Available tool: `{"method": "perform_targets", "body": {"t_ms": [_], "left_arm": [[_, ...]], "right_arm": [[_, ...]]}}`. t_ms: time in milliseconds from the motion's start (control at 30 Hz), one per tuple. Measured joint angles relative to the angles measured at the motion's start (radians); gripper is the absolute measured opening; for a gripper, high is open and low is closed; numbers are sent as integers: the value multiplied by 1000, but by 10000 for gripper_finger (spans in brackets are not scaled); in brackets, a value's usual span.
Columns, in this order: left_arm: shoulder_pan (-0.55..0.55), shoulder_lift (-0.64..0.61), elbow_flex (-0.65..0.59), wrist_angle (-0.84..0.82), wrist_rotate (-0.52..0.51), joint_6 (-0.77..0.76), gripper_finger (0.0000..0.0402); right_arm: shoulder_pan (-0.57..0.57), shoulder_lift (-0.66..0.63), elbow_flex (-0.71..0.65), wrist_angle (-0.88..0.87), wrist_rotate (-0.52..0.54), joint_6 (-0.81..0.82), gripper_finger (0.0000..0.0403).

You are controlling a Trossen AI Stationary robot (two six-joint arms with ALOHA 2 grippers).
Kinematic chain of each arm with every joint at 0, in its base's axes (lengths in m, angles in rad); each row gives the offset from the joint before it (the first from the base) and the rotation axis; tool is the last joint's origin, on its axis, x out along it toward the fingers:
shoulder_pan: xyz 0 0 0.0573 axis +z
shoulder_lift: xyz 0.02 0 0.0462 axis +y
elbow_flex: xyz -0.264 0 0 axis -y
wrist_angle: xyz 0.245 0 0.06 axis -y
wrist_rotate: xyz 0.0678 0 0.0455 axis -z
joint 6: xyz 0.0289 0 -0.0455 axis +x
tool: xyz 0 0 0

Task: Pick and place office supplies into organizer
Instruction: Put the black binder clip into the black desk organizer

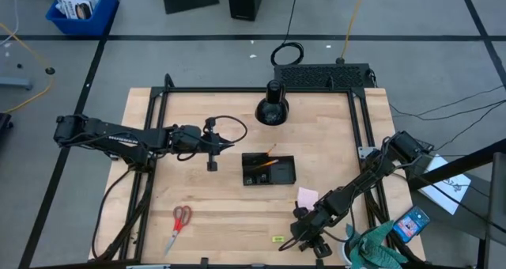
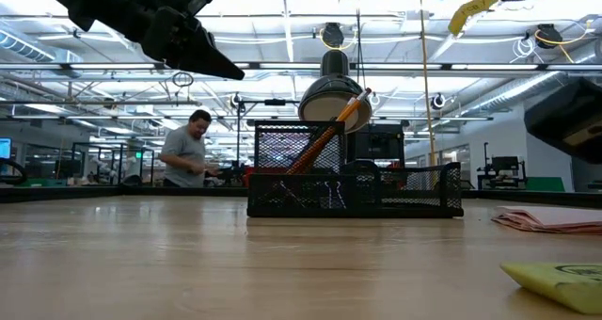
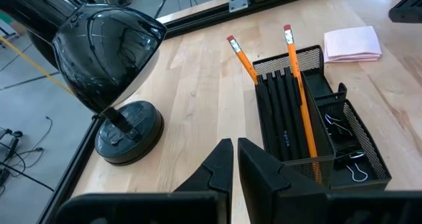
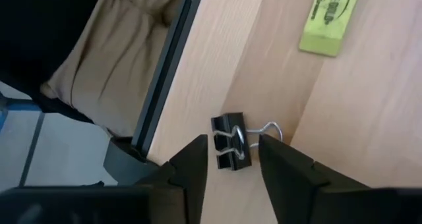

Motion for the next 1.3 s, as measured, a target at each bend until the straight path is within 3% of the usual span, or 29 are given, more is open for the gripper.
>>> {"method": "perform_targets", "body": {"t_ms": [233,467,833,1067,1300], "left_arm": [[0,0,0,0,0,0,31],[0,0,0,0,0,0,31],[0,0,0,-1,0,0,31],[0,0,0,-3,0,0,31],[0,0,0,-6,0,-6,31]], "right_arm": [[0,0,-1,3,-17,0,81],[0,0,-1,5,-26,-19,6],[-11,-30,1,8,5,-26,2],[-20,-137,17,9,217,-102,1],[-22,-217,18,20,721,-306,1]]}}
